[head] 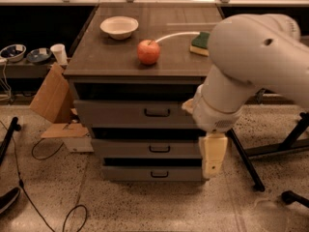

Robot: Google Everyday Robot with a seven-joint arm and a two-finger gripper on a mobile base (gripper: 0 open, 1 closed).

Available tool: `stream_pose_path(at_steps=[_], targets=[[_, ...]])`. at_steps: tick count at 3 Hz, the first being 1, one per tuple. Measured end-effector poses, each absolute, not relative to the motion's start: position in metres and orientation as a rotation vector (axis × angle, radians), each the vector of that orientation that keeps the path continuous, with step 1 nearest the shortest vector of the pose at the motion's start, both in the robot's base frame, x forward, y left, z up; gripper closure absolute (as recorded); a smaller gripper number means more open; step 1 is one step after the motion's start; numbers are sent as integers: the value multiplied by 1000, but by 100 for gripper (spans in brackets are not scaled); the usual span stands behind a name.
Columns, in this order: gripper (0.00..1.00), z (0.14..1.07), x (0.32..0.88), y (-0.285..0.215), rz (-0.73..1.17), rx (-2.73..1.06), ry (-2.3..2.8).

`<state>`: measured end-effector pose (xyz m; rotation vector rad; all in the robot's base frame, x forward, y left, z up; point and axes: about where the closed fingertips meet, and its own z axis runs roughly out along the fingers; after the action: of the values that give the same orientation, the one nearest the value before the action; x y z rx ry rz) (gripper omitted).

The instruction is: Open top drawer

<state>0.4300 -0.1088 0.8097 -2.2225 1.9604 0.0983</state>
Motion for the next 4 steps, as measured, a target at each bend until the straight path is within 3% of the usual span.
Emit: stream_pose_path(at_steps=[2, 4], targets=[[0, 745, 421, -39, 143, -2408, 1788], [0, 711, 455, 6, 89, -2478, 1714]])
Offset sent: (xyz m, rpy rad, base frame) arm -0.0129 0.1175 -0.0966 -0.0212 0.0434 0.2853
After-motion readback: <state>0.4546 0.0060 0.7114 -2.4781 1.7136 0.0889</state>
